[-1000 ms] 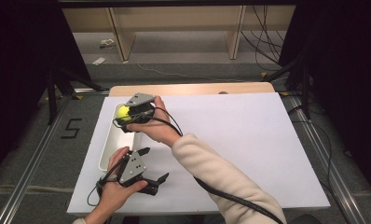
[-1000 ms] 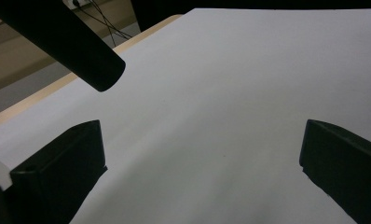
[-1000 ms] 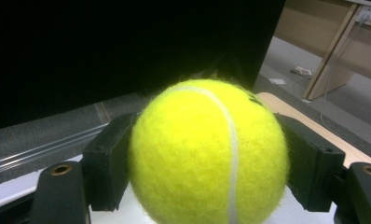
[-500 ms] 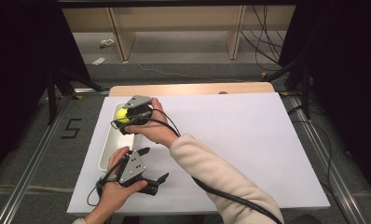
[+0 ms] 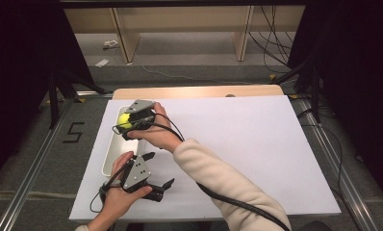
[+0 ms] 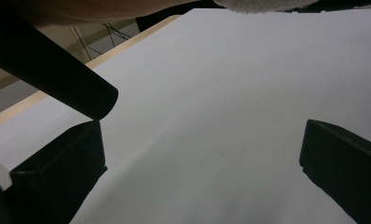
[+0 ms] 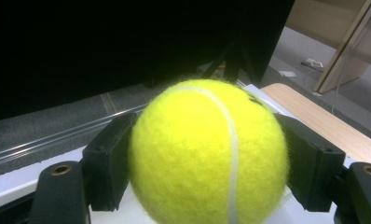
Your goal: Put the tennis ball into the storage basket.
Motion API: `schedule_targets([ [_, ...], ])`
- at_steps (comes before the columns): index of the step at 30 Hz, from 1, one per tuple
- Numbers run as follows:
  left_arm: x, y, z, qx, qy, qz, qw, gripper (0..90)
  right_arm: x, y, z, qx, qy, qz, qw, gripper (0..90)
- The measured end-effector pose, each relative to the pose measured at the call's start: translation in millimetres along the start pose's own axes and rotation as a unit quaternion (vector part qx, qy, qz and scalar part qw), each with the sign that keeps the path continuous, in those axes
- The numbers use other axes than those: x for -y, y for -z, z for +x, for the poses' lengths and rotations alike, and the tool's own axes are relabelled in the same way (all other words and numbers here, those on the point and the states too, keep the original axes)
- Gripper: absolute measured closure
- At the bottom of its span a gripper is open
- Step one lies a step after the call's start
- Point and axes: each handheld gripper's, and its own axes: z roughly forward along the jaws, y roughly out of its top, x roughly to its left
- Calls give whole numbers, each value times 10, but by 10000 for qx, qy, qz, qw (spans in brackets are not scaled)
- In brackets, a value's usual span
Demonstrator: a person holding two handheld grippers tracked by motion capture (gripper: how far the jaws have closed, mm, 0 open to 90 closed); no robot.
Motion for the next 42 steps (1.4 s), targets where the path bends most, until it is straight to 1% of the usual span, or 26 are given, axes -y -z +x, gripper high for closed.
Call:
schedule_targets([
  [12,-1,2,2,12,-19,-5,10000,0,13,-55,16,-26,12,23,10000,268],
  [23,-1,-2,-4,16,-3,-3,10000,0,44,-100,33,-78,18,104,9999,268],
  [29,-2,-1,-3,25,-25,-3,10000,0,41,-129,41,-92,75,144,9998,267],
  [42,-2,0,-6,28,-23,1,10000,0,69,-187,59,-143,66,206,9997,267],
])
